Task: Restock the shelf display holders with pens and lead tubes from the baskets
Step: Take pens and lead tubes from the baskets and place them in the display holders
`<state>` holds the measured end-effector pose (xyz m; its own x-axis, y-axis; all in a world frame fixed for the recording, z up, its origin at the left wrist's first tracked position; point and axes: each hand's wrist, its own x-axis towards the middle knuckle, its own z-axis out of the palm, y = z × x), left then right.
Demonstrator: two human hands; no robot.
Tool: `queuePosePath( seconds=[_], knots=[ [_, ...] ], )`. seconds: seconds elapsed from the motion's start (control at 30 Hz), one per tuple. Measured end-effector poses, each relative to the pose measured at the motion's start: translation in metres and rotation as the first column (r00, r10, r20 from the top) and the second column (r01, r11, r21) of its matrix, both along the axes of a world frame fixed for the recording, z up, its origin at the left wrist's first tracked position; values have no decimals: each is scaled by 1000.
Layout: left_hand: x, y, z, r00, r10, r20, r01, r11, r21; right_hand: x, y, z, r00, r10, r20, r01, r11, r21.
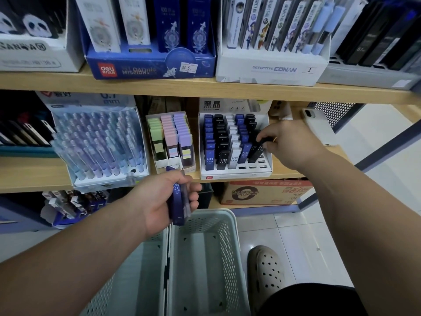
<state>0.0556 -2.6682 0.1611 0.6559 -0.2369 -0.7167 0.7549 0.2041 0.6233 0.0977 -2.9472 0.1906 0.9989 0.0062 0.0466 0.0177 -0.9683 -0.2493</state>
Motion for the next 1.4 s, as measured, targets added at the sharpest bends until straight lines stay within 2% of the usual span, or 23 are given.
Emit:
queuePosePath(
  seconds=[0.17,0.37,0.53,0.6,0.67,0.7,0.77,0.83,0.87,0.97,1.1,1.17,1.27,1.4],
  knots=[
    [0,-4,0,1000,-11,22,11,1000,-5,-1,3,0,999,27,-25,-28,999,-37],
    [-2,-7,-5,997,-4,74,5,1000,-8,-1,11,-8,988,-93,122,86,994,62],
    [-5,-10,-3,995,-2,97,6,999,-37,-1,9,-11,989,-61,132,55,997,50],
    [-7,-10,-2,994,-14,109,19,999,-48,-1,12,-8,983,-82,167,66,993,96],
    [-9,-11,-2,991,-37,129,44,998,-49,-4,22,-1,973,-116,199,73,975,209],
    [-9,-11,-2,988,-46,147,53,997,-48,-6,29,3,978,-119,169,64,952,298],
    [-10,-12,-3,977,-67,205,76,997,-33,-13,47,7,999,-30,-35,44,848,528],
    [-12,-14,-4,960,-109,258,117,993,-16,-22,64,4,948,158,-275,61,761,646],
    [-13,-15,-3,951,-133,277,143,990,-16,-25,69,2,909,243,-339,49,745,665],
    [-14,-16,-1,940,-168,297,186,982,-32,-28,74,-1,871,347,-349,18,686,727],
    [-13,-16,0,945,-198,261,220,974,-57,-28,67,3,871,343,-353,53,648,760],
    [-14,-14,-2,951,-222,216,235,971,-36,-26,62,4,902,285,-323,83,621,780],
    [-12,-12,-6,966,-199,164,205,979,-22,-24,52,10,938,198,-284,149,509,848],
    [-6,-10,-7,980,-117,159,124,992,-34,-25,41,17,911,256,-324,220,364,905]
  ],
)
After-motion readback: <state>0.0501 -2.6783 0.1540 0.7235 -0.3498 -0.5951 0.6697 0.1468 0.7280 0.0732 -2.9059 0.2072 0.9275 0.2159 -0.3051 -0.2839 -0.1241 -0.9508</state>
